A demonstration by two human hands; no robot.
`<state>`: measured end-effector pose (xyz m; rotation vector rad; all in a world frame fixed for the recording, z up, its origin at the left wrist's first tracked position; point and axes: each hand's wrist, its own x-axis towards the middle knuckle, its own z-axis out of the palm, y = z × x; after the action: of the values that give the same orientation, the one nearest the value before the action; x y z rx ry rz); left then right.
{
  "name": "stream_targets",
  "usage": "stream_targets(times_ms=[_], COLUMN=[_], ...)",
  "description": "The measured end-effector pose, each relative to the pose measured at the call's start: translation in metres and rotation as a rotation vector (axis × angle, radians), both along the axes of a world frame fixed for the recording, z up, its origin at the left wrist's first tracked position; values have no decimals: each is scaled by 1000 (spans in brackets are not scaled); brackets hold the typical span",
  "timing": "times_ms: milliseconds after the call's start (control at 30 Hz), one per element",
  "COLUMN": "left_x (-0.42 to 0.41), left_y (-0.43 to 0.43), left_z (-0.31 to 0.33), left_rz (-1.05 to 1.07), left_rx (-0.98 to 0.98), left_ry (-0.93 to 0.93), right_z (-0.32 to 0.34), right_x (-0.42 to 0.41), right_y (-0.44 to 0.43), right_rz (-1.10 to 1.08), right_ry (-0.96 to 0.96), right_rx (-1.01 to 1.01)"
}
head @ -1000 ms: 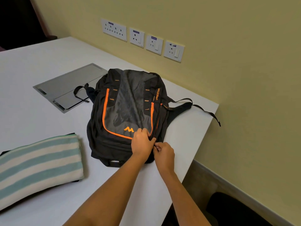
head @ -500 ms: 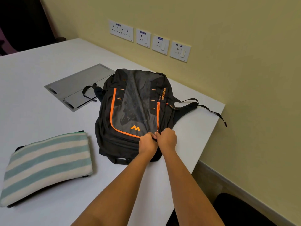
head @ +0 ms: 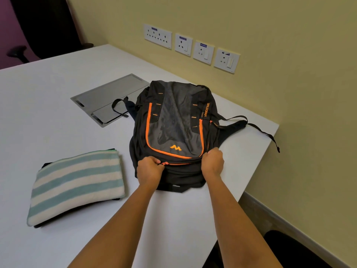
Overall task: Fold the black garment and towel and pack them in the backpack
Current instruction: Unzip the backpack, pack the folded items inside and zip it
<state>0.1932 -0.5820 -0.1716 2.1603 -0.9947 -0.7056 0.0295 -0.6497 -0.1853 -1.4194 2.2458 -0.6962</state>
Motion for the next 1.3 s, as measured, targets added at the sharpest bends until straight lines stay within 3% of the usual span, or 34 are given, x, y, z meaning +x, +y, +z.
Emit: stream_targets(times_ms=[100, 200, 267, 400, 567, 800, 967, 1133, 1300], left_x=[-1, -3, -5, -7, 21, 45, 43, 46, 66], left_y=[2, 2, 2, 5, 1, -6, -4, -10, -27], left_z=[3, 7, 12, 20, 26, 28, 19, 12, 9], left_rz=[-4, 14, 21, 37, 147, 192, 191, 135, 89], left_rx=[-55, -112, -148, -183, -186, -204, -243, -277, -295], left_ry=[9, 28, 34, 52, 77, 25, 48, -15, -94], right_z=[3, 10, 8, 9, 36, 70, 63, 38, 48], right_x=[11, 22, 27, 30, 12, -18, 29, 77, 66], right_y=[4, 8, 11, 7, 3, -9, 3, 12, 6], right_rz=[290, 845, 1026, 906, 942, 1054, 1080, 1112, 1149], right_ry=[375, 383, 396, 259, 50, 99, 128, 326, 197], right_rx=[-184, -222, -150, -167, -113, 312, 66, -39, -67])
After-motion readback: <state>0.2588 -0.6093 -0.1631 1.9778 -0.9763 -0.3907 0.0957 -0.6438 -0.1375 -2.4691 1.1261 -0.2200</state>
